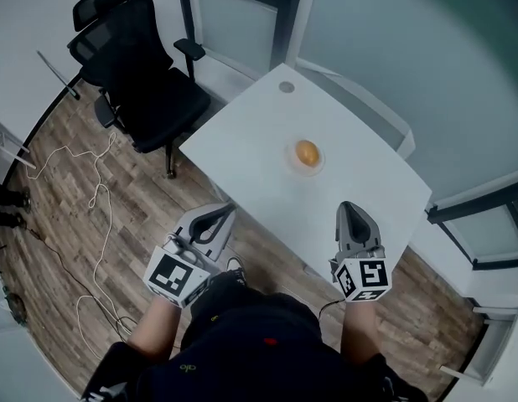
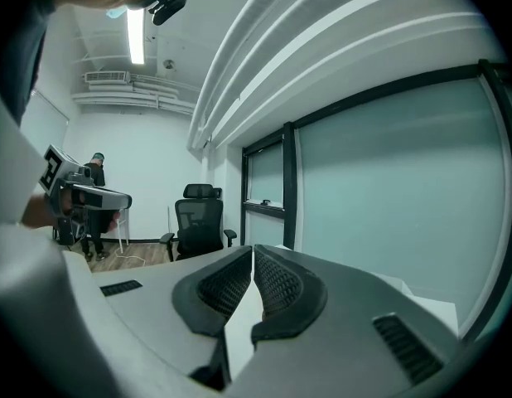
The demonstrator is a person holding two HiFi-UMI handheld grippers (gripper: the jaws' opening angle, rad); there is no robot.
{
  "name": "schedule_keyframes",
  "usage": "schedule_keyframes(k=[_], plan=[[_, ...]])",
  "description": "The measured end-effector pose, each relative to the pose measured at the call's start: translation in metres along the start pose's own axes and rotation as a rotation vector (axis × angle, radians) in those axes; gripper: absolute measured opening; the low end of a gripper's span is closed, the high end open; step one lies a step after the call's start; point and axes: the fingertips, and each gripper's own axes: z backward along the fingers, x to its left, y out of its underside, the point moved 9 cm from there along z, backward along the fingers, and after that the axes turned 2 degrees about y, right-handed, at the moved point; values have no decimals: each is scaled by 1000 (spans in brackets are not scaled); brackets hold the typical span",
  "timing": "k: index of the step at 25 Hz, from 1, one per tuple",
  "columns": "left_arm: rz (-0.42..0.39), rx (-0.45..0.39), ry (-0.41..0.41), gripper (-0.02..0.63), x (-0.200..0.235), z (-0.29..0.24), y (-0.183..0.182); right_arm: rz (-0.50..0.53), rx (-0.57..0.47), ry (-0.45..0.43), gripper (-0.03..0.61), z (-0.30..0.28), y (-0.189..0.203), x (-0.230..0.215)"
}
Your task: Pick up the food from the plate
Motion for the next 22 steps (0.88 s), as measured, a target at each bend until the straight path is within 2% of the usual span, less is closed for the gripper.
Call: schedule_keyframes(k=[6,12,16,21,22], plan=[[-11,3,91,23,56,-23,-8,17,-3,49,26,-35,-13,17],[-2,25,115,23,74,-54,-4,13,23,78,26,-60,-10,0],[5,21,102,23,81,-76,-5,4,63,53,26,-92,-4,-16],[33,29,43,23,91,-98,-6,29,145,-19,31,-143,10,-37],[35,36,31,23,92,-104,-5,44,173,-39,54,-156,16,-43]])
